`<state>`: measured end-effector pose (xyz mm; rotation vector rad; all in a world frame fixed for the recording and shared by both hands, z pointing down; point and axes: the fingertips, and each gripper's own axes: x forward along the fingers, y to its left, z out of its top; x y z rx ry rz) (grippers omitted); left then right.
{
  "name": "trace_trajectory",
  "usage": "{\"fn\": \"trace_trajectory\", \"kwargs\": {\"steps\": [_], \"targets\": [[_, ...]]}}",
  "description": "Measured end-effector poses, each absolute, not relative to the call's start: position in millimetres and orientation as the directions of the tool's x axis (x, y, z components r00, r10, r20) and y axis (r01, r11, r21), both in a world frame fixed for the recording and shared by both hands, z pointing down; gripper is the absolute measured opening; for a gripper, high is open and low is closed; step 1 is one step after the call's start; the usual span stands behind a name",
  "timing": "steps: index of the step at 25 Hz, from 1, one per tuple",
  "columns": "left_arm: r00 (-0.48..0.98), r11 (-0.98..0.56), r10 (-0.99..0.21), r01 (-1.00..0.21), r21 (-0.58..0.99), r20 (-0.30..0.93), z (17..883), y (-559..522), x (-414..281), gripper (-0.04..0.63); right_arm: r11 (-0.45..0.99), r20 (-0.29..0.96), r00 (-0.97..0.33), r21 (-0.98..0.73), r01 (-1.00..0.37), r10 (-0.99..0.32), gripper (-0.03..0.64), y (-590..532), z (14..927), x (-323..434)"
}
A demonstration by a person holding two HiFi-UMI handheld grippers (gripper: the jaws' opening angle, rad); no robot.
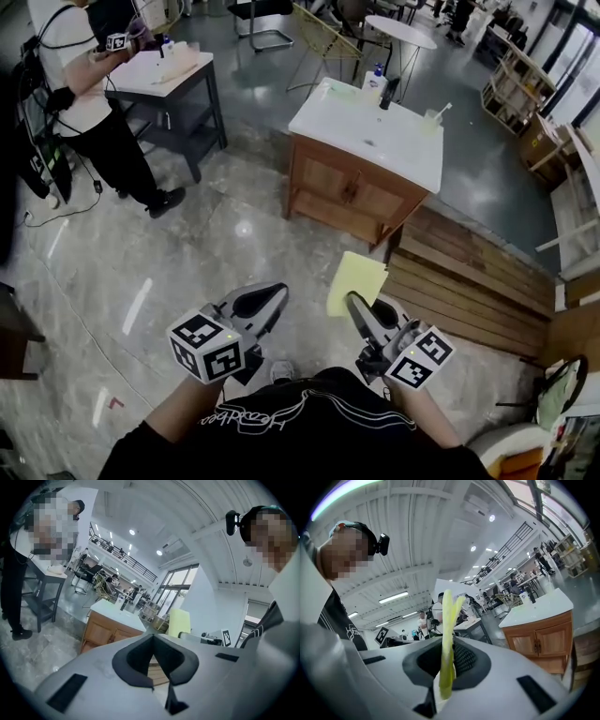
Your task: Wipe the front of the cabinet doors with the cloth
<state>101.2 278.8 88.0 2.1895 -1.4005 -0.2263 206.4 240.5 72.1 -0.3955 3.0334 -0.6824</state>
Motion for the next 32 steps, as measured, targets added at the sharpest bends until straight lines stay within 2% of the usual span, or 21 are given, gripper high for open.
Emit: {"fn": "trace_trajectory", "kwargs": {"steps": [9,21,26,32], "targets": [[0.461,-0.328,-0.871,-0.801,0.501,0.168,101,209,77,0.006,0.873,0.020,-0.966,-0.423,-0.243,-0.259,0.040,174,85,171],[0.466,-0.296,-0.848,-0.811,0.504,0.252,132,-1,18,0.005,0.834,0.041,-0.939,-0.448,-0.322,-0.341,0.040,-39,115,121],[0.469,-0.318,-0.850,-0.820,0.475,0.240,126,-84,-4,0.006,0.861,0.053,-0.934,-0.372,-0.348,-0.354,0.040,-117,110,100],[0.491,-0.360,-0.839,-0.825,0.436,0.235,131,-135,-18,0.005,0.886,0.075,-0.921,-0.254,-0.388,-0.382,0.040,-167,111,86]]}}
